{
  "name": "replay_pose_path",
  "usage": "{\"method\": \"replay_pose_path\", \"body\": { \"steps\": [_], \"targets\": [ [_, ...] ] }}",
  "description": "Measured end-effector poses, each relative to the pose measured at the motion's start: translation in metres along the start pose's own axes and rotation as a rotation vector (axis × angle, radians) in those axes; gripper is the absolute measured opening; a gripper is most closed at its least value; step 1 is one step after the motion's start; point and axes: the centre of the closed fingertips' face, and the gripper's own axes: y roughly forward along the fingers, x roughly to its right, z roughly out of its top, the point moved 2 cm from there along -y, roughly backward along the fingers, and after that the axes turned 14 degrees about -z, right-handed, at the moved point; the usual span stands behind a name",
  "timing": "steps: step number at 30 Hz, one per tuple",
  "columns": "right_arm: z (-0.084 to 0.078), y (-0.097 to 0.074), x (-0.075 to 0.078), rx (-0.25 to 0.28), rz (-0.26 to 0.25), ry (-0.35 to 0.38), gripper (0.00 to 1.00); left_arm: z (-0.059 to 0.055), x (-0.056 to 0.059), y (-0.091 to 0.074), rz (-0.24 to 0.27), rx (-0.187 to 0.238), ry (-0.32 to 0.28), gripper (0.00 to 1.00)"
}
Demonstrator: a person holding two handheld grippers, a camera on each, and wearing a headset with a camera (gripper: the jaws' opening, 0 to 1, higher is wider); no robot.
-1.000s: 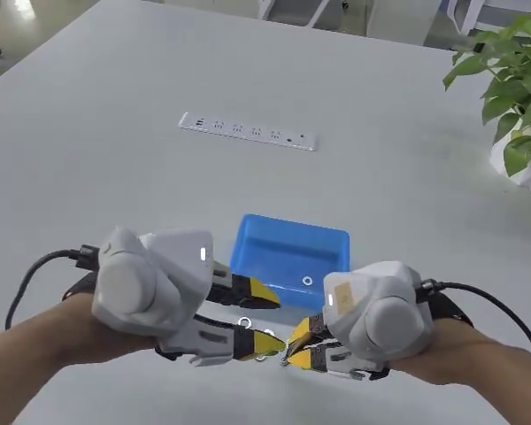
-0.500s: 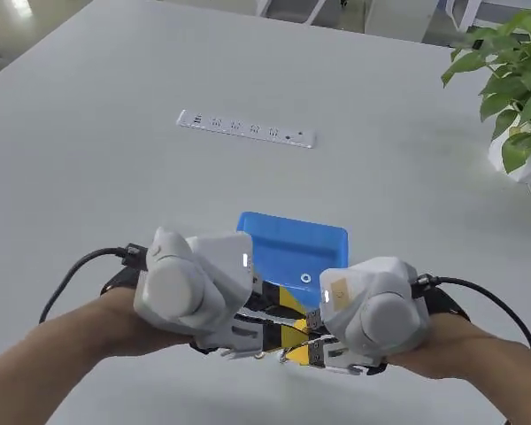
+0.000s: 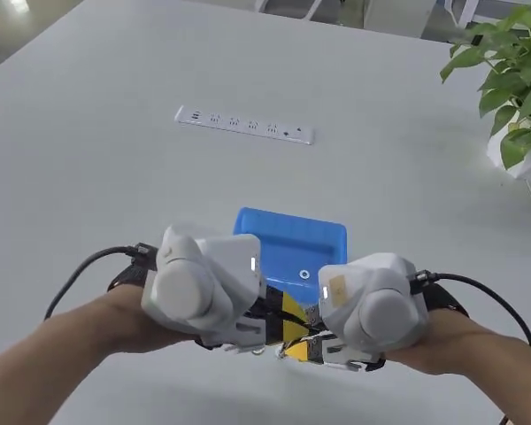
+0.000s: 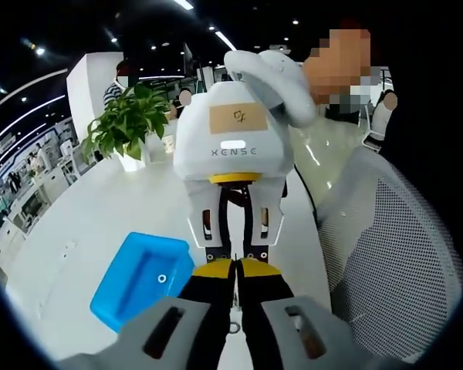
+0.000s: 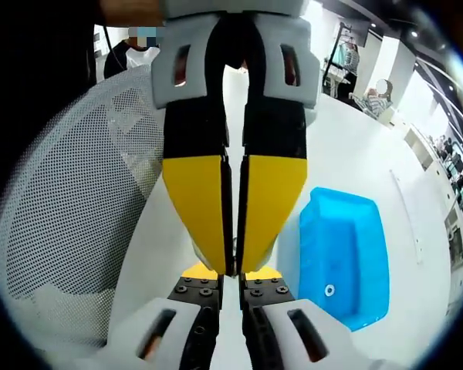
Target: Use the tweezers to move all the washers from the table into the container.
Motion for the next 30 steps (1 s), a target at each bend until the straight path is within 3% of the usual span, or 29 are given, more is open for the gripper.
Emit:
{"method": "replay_pose_path", "body": {
  "steps": [30],
  "targets": [
    [0.0009,-0.0012,0.0005,0.015,-0.004,0.023,0.09,0.0006,-0.0002,-0.0064,-0.095,-0.009,-0.062,0.04]
  ]
}}
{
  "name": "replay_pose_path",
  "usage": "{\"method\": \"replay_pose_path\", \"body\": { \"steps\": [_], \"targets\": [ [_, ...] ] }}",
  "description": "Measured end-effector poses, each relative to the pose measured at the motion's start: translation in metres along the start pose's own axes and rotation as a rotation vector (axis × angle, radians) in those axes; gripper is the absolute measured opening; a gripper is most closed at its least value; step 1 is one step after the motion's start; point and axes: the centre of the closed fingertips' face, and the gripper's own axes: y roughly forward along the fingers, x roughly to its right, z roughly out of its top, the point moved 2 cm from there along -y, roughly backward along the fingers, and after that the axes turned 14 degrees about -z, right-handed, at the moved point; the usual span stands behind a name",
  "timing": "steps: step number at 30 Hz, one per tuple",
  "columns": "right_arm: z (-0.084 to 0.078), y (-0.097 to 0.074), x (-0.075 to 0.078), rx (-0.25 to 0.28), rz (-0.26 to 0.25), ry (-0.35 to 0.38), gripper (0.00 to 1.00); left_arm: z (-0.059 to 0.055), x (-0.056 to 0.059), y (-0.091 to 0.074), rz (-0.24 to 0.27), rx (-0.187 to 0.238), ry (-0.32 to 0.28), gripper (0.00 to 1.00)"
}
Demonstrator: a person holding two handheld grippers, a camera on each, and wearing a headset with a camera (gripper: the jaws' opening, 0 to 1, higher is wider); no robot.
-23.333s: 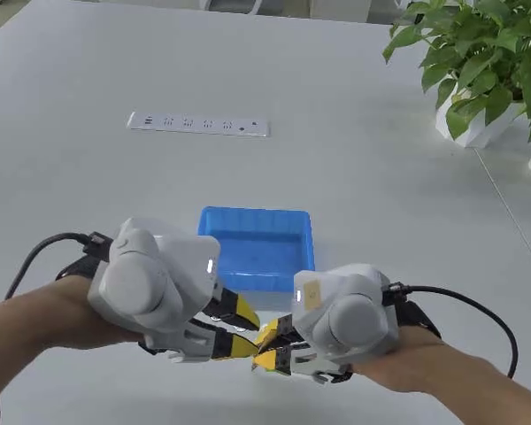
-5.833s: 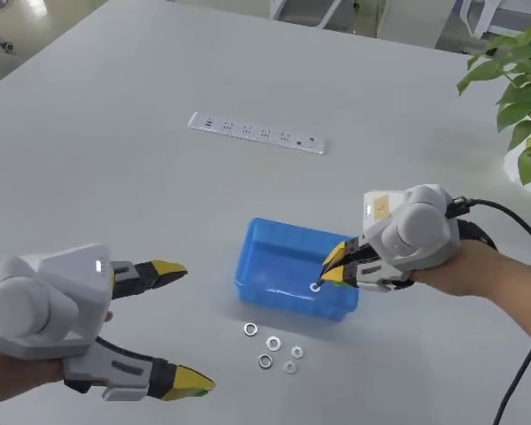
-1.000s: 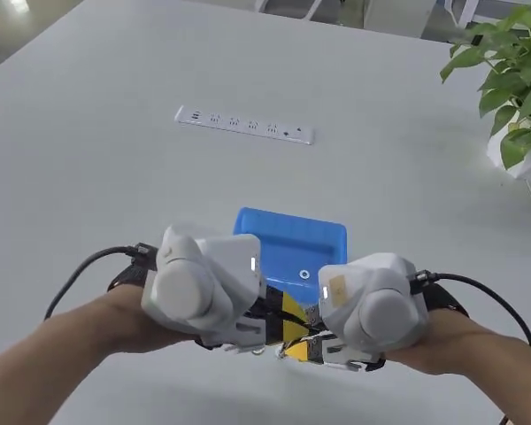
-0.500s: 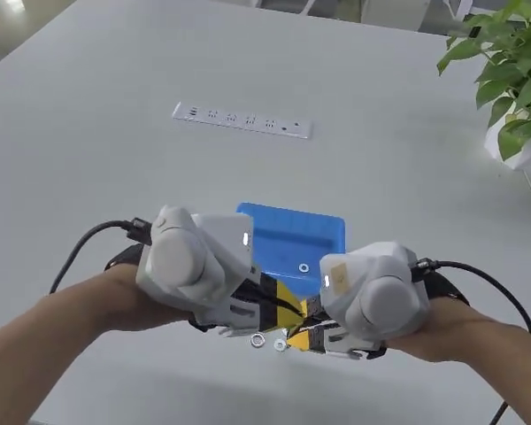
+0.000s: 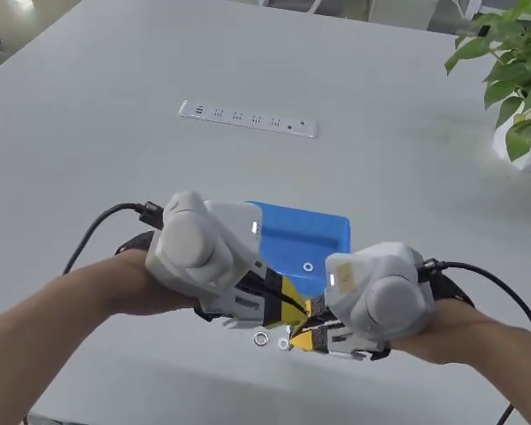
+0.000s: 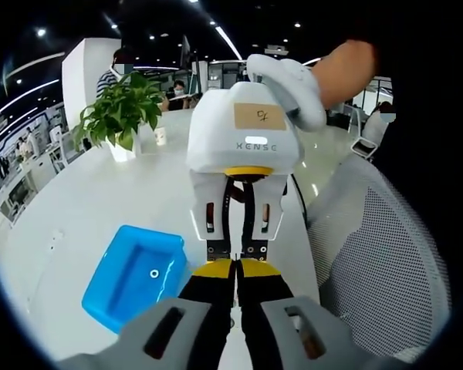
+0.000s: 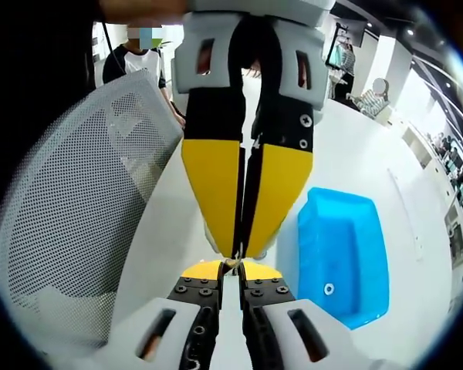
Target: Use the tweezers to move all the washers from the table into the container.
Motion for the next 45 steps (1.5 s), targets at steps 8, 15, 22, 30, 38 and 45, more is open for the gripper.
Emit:
{"method": "replay_pose_path", "body": {
  "steps": [8,15,22,30,38,45],
  "targets": [
    [0.0030,0.0027,-0.0016,0.005,0.001,-0.002,0.09,-0.0030,0.0020,-0.0021,-0.003,-0.007,-0.005,0.04],
    [0.0037,0.0046,-0.0022,0.008,0.001,-0.004,0.09,-0.0052,0.0026,-0.0025,0.000,-0.012,-0.006,0.04],
    [0.0033,0.0047,-0.0015,0.010,-0.003,0.003,0.09,-0.0051,0.0012,-0.0022,0.003,-0.008,-0.003,0.04],
    [0.0024,0.0046,-0.0002,0.007,-0.007,-0.005,0.09,-0.0040,0.0003,-0.0009,0.000,-0.003,0.002,0.04],
    [0.0023,0.0041,0.0003,0.006,-0.004,-0.004,0.09,-0.0035,-0.0010,-0.0016,-0.002,-0.006,0.000,0.04],
    [0.0030,0.0055,0.0015,0.008,-0.002,-0.003,0.09,-0.0044,-0.0023,-0.0028,0.004,-0.007,-0.001,0.04]
  ]
}}
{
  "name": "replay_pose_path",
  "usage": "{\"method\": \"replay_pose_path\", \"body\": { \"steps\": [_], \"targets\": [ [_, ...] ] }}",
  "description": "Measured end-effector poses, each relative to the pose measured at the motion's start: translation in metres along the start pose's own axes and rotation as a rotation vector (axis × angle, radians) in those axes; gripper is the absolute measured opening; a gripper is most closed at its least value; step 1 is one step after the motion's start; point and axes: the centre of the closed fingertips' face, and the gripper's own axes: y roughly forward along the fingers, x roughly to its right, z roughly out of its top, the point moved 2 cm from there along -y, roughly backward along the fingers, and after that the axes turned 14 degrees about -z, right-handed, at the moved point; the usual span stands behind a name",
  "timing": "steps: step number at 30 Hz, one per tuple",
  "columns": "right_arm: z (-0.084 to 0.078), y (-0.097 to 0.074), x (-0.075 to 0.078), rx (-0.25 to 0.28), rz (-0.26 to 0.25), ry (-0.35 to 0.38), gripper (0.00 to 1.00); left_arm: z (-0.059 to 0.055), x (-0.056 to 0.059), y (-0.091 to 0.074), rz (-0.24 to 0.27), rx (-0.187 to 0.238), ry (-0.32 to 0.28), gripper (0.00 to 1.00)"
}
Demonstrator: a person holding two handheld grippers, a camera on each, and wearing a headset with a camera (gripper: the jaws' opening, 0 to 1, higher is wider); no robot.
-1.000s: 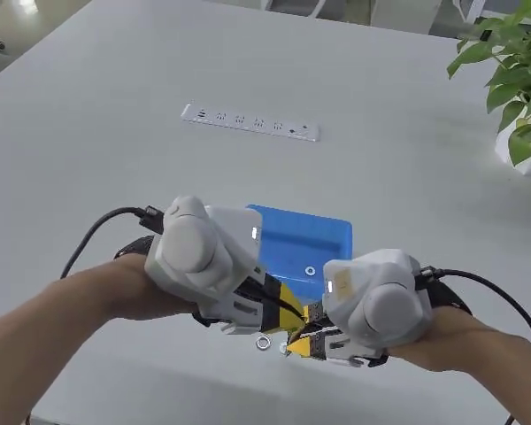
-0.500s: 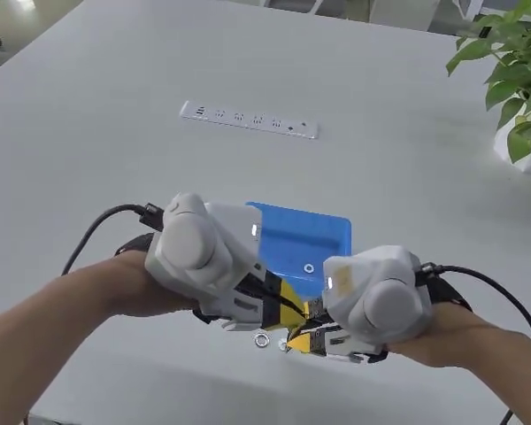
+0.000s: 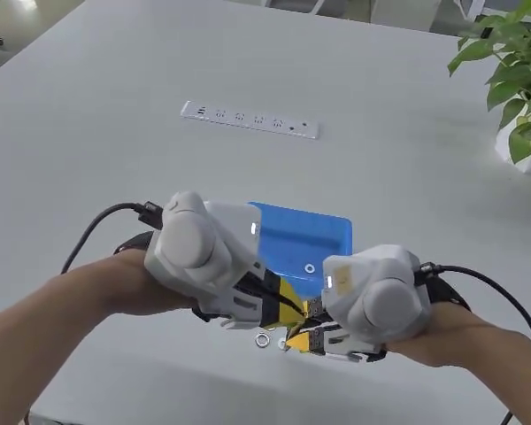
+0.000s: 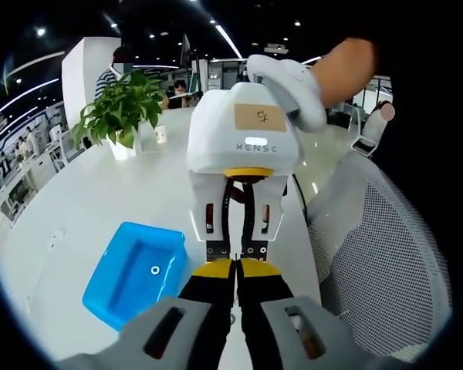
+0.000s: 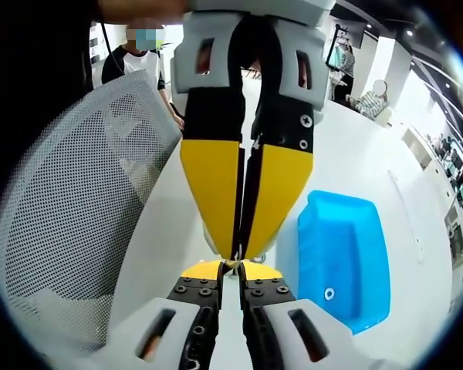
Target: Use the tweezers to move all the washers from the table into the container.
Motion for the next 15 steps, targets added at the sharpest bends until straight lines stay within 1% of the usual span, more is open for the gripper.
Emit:
{"method": "replay_pose_path", "body": {
  "steps": [10,15],
  "targets": [
    [0.0014,0.0026,0.0011,-0.001,0.003,0.010,0.09,-0.0019,-0.0003,-0.0023,0.004,0.002,-0.004,0.04],
    [0.0017,0.0032,0.0015,-0.013,0.006,0.042,0.07,-0.0027,-0.0011,-0.0041,0.005,0.000,-0.007,0.04]
  ]
}}
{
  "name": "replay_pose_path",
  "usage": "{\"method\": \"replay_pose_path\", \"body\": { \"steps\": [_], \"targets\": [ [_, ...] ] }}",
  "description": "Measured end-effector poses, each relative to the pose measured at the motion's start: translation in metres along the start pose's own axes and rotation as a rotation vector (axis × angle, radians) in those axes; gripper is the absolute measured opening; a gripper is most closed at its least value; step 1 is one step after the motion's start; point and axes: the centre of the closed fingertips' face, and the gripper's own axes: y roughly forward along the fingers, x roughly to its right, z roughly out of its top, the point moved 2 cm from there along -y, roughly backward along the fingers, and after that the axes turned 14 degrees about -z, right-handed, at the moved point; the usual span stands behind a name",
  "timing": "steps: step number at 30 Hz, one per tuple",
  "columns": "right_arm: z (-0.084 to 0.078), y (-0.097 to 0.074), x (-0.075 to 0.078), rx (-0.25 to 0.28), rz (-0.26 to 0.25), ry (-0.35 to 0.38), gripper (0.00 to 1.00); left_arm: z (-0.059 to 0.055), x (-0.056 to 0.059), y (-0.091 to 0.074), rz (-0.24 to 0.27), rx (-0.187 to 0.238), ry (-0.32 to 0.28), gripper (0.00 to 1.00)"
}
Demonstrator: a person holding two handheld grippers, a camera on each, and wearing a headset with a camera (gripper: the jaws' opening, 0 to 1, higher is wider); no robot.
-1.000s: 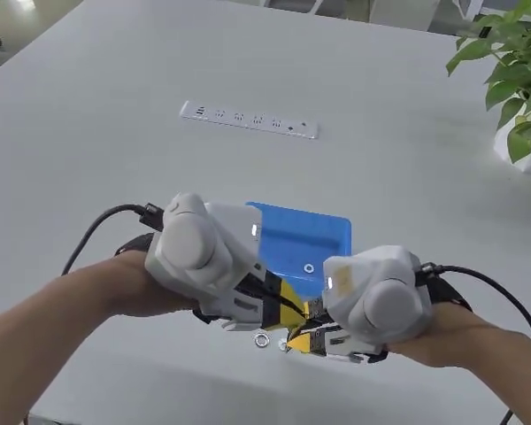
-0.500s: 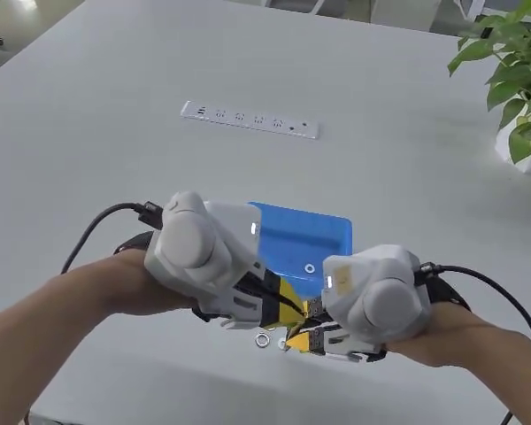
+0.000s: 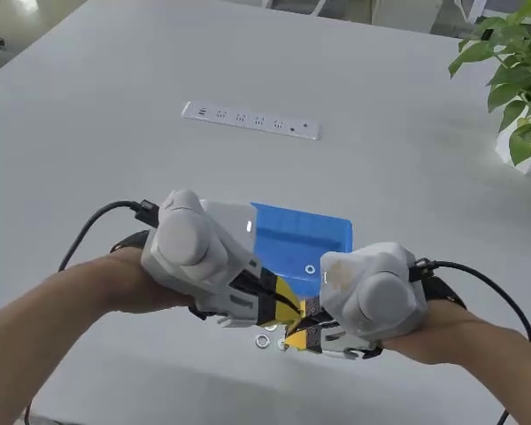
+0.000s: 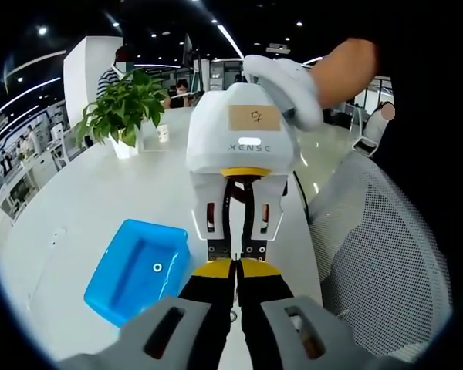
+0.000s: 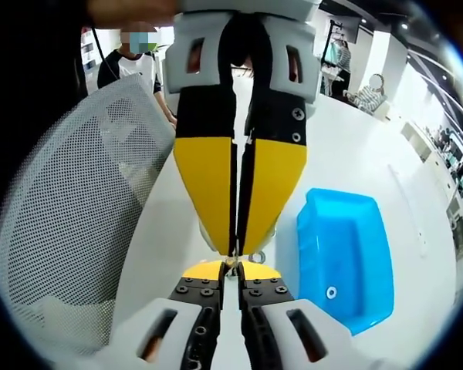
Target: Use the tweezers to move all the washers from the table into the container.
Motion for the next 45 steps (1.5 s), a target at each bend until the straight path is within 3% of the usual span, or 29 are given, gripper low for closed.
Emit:
{"method": "replay_pose_path", "body": {
  "steps": [6,18,45],
  "targets": [
    [-0.0014,0.0004,-0.0016,-0.001,0.003,0.012,0.06,0.0013,0.0041,0.0002,0.001,0.004,-0.002,0.04],
    [0.0003,-0.0009,-0.0039,0.011,0.007,-0.031,0.09,0.0021,0.0073,0.0005,-0.008,-0.005,-0.002,0.04],
    [0.0013,0.0006,-0.0013,0.024,-0.005,-0.034,0.09,0.0000,0.0027,-0.0009,-0.010,-0.013,-0.002,0.04]
  ]
}}
